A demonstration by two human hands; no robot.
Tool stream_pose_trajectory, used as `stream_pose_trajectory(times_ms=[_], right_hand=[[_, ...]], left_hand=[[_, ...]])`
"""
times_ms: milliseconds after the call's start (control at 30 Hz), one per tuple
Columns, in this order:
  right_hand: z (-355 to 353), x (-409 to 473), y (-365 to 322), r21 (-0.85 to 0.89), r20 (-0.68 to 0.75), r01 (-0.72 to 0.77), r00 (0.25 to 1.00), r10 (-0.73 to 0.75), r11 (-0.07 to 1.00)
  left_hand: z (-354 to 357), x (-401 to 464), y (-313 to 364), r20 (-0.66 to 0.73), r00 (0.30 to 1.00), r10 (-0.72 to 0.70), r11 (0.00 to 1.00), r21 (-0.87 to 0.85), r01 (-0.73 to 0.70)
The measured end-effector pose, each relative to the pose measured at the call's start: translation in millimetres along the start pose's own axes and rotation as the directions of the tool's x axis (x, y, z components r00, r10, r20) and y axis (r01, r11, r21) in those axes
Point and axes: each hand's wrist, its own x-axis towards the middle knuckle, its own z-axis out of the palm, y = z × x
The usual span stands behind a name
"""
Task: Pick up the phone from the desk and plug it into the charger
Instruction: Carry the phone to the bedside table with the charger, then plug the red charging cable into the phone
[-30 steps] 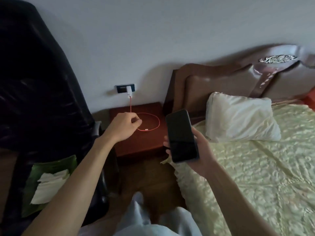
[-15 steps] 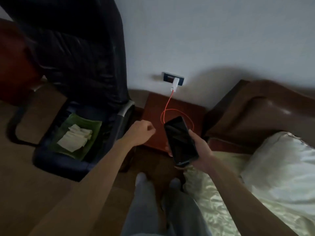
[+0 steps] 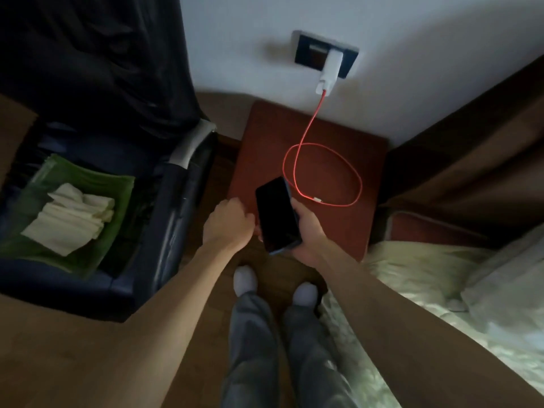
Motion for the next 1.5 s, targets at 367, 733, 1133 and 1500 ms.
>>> stream_pose_trajectory(times_ms=[367,733,1133,1500], right_hand=[[0,106,1,-0.208,-0.215,0.16,0.955,-0.205,0.965],[13,114,-8,-0.744,-0.234,0.214,0.804,-0.546,0.633],[8,114,0,-0.903,-0.152,0.165,0.741,-0.655,0.396],[8,80,-20,-0.922,-0.144,0.089,0.825,-0.546,0.377]], left_hand=[[64,87,-41,0.13,0.985,-0.113,0.952,-0.27,0.144],[90,95,-38,0.12,0.981,-0.151,0.915,-0.358,0.184],[94,94,-42,0.157,0.969,-0.192,0.884,-0.402,0.24],[66,74,-34,0.175,0.979,-0.105,0.931,-0.329,0.159]])
